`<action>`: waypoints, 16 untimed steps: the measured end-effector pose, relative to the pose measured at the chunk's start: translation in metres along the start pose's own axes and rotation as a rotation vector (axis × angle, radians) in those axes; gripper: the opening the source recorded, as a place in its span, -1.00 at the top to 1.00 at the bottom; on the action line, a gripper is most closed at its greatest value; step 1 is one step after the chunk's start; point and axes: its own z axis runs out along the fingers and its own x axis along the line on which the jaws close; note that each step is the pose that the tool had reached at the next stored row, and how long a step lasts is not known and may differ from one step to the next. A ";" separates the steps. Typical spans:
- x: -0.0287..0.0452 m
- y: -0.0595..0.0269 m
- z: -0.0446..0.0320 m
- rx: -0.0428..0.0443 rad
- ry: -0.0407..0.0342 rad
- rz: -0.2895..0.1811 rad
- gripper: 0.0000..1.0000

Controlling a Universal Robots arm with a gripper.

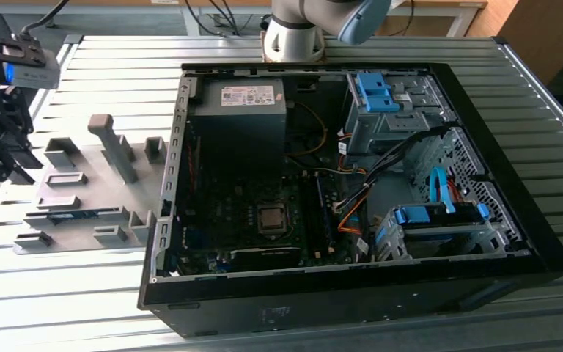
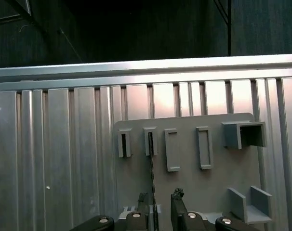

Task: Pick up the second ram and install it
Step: 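Pick up the second ram and move it above second insertion slot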

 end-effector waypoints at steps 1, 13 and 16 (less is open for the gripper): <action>0.0000 -0.0001 0.0015 -0.0003 0.0004 -0.016 0.36; 0.0003 -0.0002 0.0108 -0.0008 0.0027 -0.039 0.21; 0.0006 -0.0001 0.0163 -0.0008 0.0027 -0.039 0.21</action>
